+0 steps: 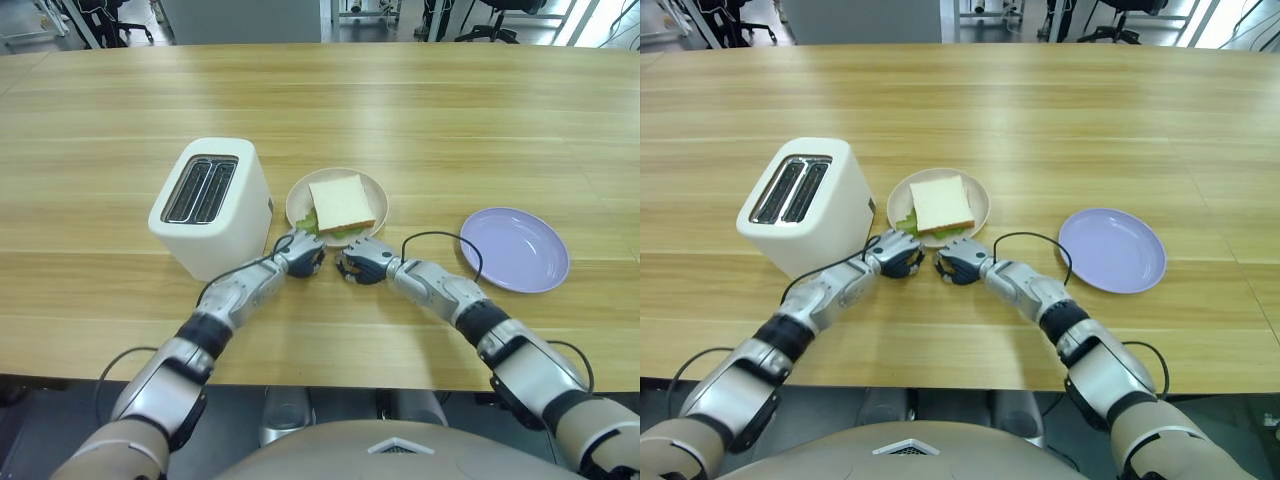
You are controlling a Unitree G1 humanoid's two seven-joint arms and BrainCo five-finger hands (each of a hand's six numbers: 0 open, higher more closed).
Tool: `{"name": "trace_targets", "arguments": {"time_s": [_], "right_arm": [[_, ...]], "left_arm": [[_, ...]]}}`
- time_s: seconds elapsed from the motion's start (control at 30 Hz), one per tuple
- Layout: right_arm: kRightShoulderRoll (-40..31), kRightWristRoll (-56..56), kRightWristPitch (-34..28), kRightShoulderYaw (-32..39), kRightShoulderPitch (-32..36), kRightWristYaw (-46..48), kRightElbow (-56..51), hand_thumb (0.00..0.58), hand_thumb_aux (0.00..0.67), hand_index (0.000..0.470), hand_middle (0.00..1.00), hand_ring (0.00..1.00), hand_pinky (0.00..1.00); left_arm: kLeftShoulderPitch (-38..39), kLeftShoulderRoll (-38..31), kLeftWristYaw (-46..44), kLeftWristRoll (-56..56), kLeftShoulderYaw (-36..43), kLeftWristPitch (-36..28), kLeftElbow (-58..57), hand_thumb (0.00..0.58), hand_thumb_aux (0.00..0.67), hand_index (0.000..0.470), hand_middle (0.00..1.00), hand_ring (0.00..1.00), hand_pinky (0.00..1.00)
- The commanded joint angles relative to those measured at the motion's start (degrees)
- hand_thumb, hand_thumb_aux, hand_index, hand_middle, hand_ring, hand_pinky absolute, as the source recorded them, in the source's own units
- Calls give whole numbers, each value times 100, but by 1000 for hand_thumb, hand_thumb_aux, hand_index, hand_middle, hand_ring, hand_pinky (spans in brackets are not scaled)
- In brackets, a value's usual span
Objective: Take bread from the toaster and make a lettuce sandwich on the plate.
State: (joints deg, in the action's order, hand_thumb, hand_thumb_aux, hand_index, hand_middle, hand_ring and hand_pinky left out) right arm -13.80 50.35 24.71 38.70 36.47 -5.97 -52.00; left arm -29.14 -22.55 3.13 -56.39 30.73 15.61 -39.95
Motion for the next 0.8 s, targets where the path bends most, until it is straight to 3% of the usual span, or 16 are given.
{"name": "trace_targets", "arguments": {"time_s": [0.03,0.33,0.5,0.53,0.57,0.6,0.63,0.7,0.73,0.77,0.8], "right_arm": [[122,62,-78,100,368,-217,-940,580,670,460,1000,1000,1000],[263,-9,-78,112,1110,-487,-1796,580,670,460,1000,1000,1000],[-86,-250,351,-71,1065,-455,-1343,580,670,460,1000,1000,1000],[-237,-388,548,-164,967,-358,-1100,580,670,460,1000,1000,1000],[-379,-614,756,-305,824,-204,-833,580,670,460,1000,1000,1000],[-522,-884,935,-466,653,8,-525,580,670,460,1000,1000,1000],[-702,-1218,1117,-646,424,284,-113,580,670,460,1000,1000,1000],[-1104,-2066,1338,-1026,-162,992,910,580,670,460,1000,1000,1000],[-1321,-2487,1403,-1176,-469,1346,1440,441,342,235,1000,1000,1000],[-1517,-2908,1450,-1306,-764,1674,1939,0,0,0,898,898,898],[-1704,-3399,1449,-1480,-1081,1956,2456,0,0,0,722,722,722]], "left_arm": [[-435,154,315,10,205,35,-1089,580,670,460,1000,1000,1000],[-1425,349,725,144,437,238,-2297,580,670,460,1000,1000,1000],[-1071,-107,783,220,401,420,-1227,580,670,460,1000,1000,1000],[-837,-283,759,286,309,429,-732,557,536,368,1000,1000,1000],[-564,-453,680,397,192,435,-197,0,0,0,663,663,663],[-242,-612,556,581,43,460,371,0,0,0,267,267,267],[182,-766,373,881,-170,492,1036,0,0,0,55,55,55],[1082,-1020,-109,1656,-576,565,2336,0,0,0,0,0,0],[1520,-1105,-382,2141,-762,592,2901,0,0,0,0,0,0],[1923,-1174,-664,2621,-914,593,3394,0,0,0,0,0,0],[2361,-1258,-956,3135,-1056,587,3874,0,0,0,0,0,0]]}}
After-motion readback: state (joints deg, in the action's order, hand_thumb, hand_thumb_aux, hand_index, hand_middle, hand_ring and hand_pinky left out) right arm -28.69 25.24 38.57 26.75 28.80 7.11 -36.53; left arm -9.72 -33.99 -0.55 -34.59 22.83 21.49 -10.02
